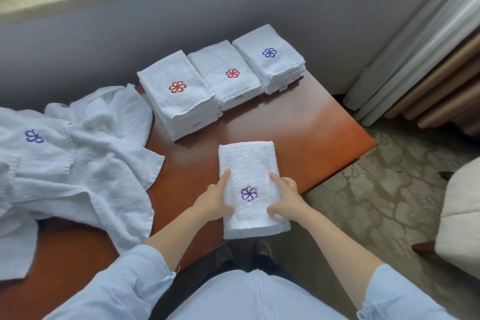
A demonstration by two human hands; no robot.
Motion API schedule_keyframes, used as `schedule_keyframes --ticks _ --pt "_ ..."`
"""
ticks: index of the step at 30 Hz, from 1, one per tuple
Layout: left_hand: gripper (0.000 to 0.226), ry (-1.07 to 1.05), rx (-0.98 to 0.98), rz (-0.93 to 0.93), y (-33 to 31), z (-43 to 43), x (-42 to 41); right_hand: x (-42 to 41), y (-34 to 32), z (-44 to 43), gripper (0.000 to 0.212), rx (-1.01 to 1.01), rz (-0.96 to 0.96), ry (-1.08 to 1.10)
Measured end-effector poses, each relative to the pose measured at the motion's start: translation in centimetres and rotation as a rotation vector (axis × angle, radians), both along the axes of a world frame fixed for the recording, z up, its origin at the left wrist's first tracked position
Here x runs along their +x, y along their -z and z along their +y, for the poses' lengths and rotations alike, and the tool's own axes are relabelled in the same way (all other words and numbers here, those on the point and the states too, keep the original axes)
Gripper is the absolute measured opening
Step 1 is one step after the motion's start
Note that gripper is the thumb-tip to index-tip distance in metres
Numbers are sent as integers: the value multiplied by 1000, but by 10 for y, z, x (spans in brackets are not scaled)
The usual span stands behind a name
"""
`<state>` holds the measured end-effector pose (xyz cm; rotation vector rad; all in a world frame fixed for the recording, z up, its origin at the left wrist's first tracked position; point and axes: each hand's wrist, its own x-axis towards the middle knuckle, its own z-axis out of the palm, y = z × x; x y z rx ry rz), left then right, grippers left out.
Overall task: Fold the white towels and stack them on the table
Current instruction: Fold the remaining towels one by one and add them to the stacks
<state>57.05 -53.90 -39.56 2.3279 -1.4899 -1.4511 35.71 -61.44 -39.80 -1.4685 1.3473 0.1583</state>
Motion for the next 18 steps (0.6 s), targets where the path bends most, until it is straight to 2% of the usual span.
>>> schedule_keyframes --ticks 6,9,13,18 --pt "111 -121 1 221 -9 4 -1 -3 -9 -2 103 148 -27 11" --pt "111 -117 18 294 -14 1 4 -3 -19 -5 109 212 -41 -8" --pt "114 -76 12 316 -23 -4 12 -1 -26 -3 111 217 -62 -22" --pt "122 37 -42 299 -31 -13 21 -4 -36 -3 107 129 -155 29"
